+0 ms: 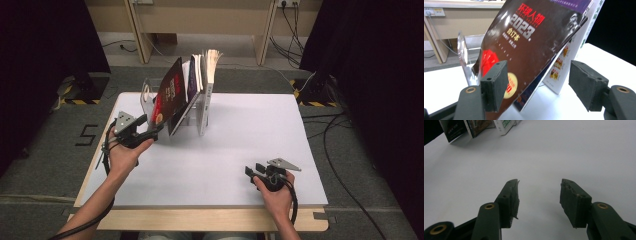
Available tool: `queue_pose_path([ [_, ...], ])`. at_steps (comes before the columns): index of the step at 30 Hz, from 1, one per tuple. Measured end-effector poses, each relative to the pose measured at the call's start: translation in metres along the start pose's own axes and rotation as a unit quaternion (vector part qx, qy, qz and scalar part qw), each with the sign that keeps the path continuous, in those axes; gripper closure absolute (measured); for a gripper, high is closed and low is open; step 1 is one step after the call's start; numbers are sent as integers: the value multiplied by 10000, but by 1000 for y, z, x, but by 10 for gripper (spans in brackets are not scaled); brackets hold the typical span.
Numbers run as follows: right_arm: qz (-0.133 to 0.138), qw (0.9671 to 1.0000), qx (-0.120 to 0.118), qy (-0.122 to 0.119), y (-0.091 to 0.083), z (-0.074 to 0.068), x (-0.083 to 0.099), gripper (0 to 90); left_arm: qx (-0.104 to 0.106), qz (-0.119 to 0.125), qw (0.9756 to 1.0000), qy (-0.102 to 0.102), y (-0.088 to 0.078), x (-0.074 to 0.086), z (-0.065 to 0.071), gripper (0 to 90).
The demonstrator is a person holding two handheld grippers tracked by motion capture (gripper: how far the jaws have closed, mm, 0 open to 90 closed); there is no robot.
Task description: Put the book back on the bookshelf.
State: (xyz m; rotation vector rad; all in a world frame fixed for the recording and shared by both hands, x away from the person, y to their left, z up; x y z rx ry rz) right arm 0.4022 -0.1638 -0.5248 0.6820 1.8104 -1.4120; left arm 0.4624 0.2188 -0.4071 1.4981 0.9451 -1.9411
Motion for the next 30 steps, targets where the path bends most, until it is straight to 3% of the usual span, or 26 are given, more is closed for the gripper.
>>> queue_pose_path([
  [20,16,10000,13,16,-1,0,0,491,-189,-188,9995,-185,-40,54,-7,311],
  [30,15,10000,12,10,-1,-1,0,491,-307,-326,9982,-387,-54,88,-13,311],
])
Point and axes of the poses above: each handheld gripper's, and its own axes: y roughly forward along the jaws, x roughly out of its underside, z roughly to its right, the point moved 6 cm from there along y, roughly forward along the jaws, and after that the axes turned 14 degrees about x, right-handed, at the moved point
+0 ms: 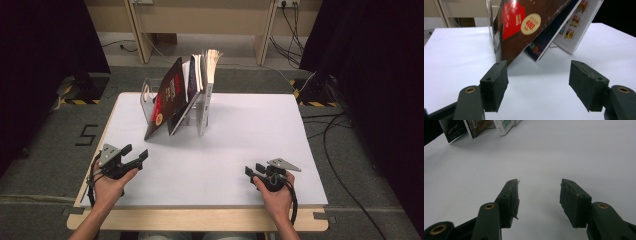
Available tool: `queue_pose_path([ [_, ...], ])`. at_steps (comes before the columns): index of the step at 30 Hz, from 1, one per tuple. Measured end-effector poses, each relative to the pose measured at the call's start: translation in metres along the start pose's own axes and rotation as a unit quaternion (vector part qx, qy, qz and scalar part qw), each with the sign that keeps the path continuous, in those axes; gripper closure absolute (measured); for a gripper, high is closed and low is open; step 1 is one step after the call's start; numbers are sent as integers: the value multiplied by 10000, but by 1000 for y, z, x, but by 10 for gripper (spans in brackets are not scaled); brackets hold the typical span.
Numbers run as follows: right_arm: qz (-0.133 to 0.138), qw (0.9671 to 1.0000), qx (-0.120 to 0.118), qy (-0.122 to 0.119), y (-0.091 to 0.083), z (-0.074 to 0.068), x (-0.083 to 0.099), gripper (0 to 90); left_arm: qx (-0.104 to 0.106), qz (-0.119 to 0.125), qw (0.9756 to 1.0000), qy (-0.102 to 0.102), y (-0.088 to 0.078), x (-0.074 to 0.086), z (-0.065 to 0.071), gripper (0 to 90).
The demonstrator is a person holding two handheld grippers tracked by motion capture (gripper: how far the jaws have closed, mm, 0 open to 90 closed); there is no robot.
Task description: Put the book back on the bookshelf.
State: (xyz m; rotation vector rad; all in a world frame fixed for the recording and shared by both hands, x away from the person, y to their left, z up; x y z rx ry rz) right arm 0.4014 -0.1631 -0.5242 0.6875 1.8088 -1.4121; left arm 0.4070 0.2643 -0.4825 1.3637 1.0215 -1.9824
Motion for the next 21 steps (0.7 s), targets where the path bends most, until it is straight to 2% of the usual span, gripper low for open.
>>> queue_pose_path([
  [12,-1,10000,-1,-1,-1,0,0,491,-56,-47,10000,-11,-8,25,-6,306],
  [21,14,10000,-11,-3,-1,0,-1,492,-102,36,9999,-49,-11,33,-8,301],
])
Point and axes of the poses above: each handheld gripper's, and its own axes: y roughly forward along the jaws, x roughly out of its underside, z roughly to its right, the point moved 6 cm from there along y, roughly forward along the jaws, and after that the axes turned 14 degrees about x, right-handed, at the moved point
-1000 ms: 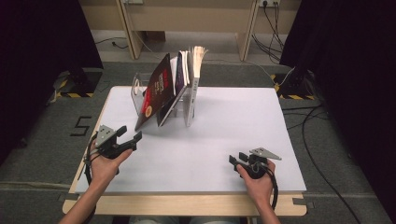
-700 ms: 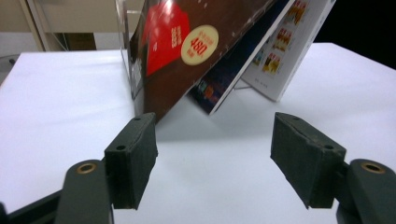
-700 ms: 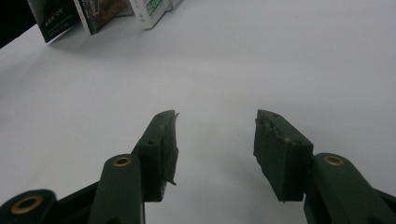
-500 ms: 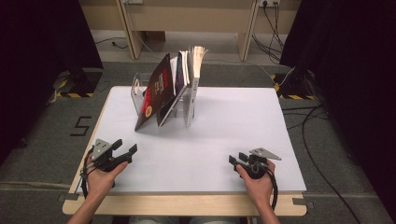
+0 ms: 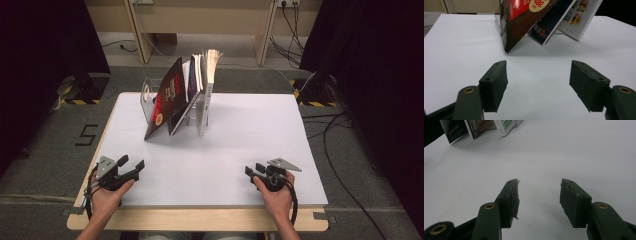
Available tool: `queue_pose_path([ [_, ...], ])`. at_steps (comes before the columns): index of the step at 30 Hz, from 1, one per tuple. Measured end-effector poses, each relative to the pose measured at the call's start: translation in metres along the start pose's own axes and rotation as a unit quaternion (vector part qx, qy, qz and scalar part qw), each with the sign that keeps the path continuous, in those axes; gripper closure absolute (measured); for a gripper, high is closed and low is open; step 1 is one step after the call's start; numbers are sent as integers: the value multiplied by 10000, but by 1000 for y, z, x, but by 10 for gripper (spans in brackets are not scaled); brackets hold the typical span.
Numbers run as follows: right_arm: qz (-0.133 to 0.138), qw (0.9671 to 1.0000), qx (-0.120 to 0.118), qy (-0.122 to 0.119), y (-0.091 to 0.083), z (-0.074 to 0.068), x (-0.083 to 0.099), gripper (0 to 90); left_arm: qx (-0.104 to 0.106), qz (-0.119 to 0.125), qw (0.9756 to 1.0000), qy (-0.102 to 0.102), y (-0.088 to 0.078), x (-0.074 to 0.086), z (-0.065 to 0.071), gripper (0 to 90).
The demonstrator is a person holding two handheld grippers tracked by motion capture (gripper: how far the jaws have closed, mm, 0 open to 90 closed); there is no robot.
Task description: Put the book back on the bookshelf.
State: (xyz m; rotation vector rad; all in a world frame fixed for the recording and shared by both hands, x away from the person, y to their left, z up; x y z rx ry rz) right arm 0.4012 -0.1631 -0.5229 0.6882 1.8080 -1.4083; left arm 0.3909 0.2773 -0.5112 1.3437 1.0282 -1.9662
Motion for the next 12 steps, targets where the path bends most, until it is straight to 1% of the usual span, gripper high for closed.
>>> queue_pose_path([
  [1,20,10000,13,-47,0,0,0,492,-28,8,10000,31,0,0,-1,301],
  [2,20,10000,6,-45,1,0,0,492,-54,27,10000,35,-1,0,-2,301],
  [5,9,10000,-12,-28,1,0,0,492,-92,58,9999,-22,-2,0,-5,300],
  [6,-19,10000,-28,28,0,-2,0,492,-95,57,9999,-47,-2,1,-6,300],
  [12,34,10000,-3,-10,1,0,0,491,-115,47,9999,-93,-3,2,-10,299],
])
Point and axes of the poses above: each handheld gripper's, and its own axes: y roughly forward along the jaws, x roughly out of its underside, z roughly to its right, the point moved 6 cm from there along y, roughly forward along the jaws, and after that the axes turned 14 degrees about x, right-handed, at the moved point
